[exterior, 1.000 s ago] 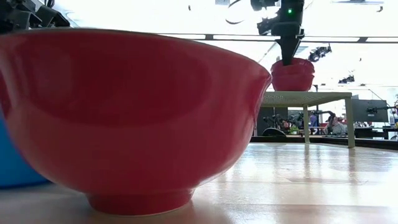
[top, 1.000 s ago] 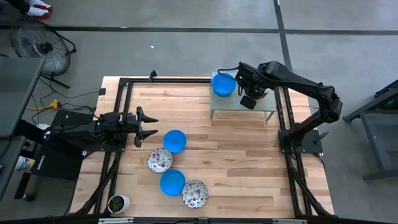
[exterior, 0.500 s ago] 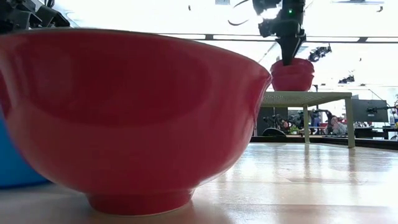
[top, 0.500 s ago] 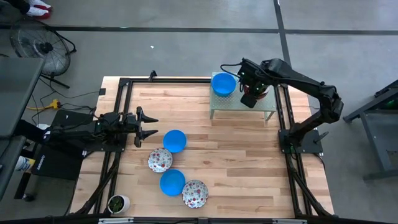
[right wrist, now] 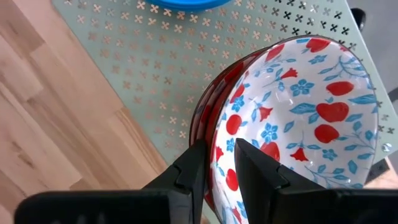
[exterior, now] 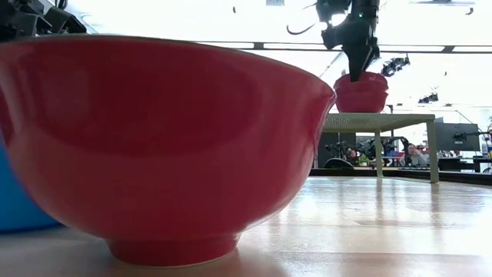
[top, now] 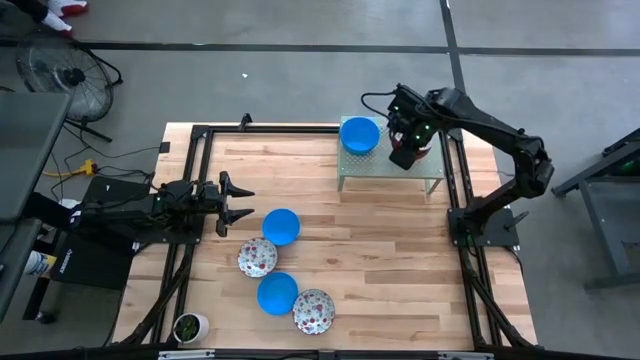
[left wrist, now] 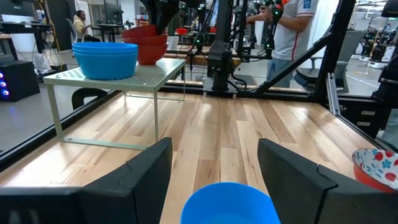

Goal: Pick & Place Mini bowls
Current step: Stack the white bowl on the white bowls on the shelf

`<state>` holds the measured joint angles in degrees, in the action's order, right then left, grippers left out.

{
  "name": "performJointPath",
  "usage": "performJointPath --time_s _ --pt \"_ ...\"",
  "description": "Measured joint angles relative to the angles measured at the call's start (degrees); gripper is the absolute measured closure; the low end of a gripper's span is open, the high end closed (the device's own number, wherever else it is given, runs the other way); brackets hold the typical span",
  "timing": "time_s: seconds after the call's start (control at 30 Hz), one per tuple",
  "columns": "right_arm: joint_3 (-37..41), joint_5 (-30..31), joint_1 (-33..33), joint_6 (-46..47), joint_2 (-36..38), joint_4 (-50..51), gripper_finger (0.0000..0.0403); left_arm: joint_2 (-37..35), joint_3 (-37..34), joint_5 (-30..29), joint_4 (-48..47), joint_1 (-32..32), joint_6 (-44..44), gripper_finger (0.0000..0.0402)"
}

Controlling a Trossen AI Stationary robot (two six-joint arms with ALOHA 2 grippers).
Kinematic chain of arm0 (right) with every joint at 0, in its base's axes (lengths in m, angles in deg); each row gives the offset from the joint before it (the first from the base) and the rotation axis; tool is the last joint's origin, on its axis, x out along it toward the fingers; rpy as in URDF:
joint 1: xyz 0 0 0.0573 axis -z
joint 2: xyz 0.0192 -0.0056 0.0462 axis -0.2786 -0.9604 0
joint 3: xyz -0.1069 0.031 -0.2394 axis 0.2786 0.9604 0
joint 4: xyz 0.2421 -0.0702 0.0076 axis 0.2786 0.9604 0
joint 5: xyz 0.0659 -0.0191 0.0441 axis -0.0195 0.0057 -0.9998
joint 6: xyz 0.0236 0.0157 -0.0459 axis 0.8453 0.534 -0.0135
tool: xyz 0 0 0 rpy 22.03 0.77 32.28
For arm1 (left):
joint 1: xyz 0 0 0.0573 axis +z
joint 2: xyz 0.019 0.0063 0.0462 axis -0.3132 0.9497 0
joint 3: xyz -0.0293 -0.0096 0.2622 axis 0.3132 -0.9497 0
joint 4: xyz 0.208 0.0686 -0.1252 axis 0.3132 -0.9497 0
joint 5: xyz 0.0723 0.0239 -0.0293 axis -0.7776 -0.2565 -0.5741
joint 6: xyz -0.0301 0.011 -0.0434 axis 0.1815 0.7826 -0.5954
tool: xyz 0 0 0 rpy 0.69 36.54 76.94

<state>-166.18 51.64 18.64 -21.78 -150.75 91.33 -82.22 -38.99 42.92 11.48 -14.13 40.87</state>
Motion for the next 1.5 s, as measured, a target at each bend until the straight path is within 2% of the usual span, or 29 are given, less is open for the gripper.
performJointPath --time_s 0.13,0.37,0.77,0.9,1.23,1.37,1.5 --pt "0.00 -1.78 0.60 -2.09 0.00 -0.69 0.0329 0.01 0.00 0.01 0.00 -0.02 0.00 0.0169" --pt "0.00 -0.57 0.56 -5.40 0.00 -1.33 0.0324 0.01 0.00 0.01 0.00 -0.01 0.00 0.0169" --pt "0.00 0.10 0.58 -7.85 -0.02 -1.96 0.0229 0.00 0.00 0.00 0.00 -0.02 0.00 0.0169" --pt "0.00 0.22 0.57 -8.00 0.52 -2.14 0.0210 0.00 0.00 0.00 0.00 0.00 -0.02 0.0169" --pt "0.00 -0.93 0.87 -7.13 4.35 -2.84 0.0206 0.02 0.00 0.00 0.00 -0.02 0.00 0.0169" --pt "0.00 -4.10 -0.67 -6.78 6.98 -2.51 0.0206 0.00 -0.01 0.01 0.00 0.00 -0.01 0.0169" --pt "0.00 -8.15 -4.88 -6.04 10.08 -1.93 0.0206 0.00 0.00 0.02 0.00 -0.01 -0.01 0.0169"
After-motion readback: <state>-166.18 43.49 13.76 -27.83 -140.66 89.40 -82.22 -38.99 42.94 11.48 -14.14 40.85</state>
